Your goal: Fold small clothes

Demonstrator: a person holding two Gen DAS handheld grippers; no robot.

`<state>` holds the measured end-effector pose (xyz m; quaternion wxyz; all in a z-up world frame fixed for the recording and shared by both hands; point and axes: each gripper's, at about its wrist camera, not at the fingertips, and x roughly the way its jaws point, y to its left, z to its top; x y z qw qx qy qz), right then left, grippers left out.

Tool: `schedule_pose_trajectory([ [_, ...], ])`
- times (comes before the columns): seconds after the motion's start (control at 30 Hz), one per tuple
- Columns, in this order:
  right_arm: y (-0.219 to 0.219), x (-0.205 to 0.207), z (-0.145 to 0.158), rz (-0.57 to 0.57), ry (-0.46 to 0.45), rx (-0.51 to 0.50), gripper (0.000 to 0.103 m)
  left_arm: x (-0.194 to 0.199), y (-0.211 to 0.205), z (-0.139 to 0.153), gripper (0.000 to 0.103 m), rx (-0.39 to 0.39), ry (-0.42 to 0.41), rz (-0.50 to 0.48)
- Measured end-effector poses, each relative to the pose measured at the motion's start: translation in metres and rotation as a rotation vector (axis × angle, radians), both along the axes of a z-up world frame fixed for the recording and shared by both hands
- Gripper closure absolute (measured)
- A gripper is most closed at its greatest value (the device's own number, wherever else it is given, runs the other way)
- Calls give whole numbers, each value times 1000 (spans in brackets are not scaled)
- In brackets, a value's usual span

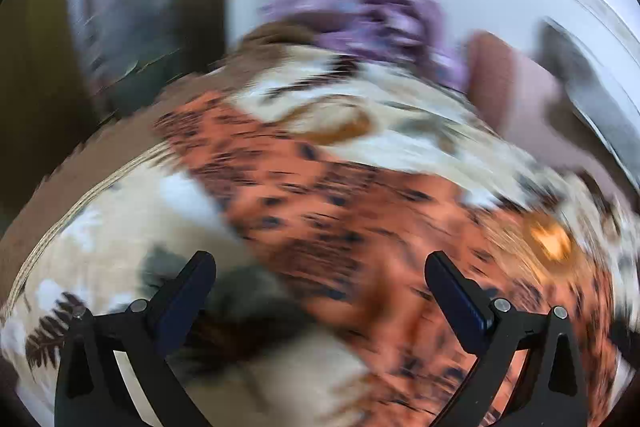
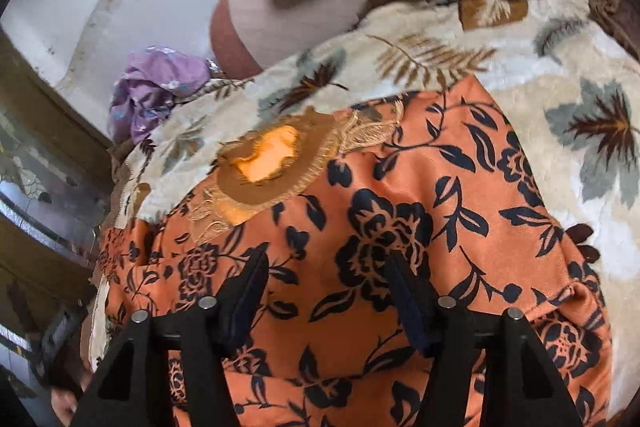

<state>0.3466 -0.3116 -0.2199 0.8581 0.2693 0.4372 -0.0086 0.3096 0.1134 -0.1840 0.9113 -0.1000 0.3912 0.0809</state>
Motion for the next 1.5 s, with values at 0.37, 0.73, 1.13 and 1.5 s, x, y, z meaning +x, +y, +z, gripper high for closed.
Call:
schedule_pose_trajectory([
  [0.37,12,2,-12,63,39,9,38,61,140,-45,0,-332,64,213],
  [0.73,-11,4,-19,13,61,26,38,135,165,-62,35,-395,113,199],
  [1.13,-33,-3,-3,-67,-4,53,38,131,128,-6,97,-281,24,110],
  [1.5,-82,-35,23,-202,-94,118,38,53,-95,111,97,-89,-95,-420],
])
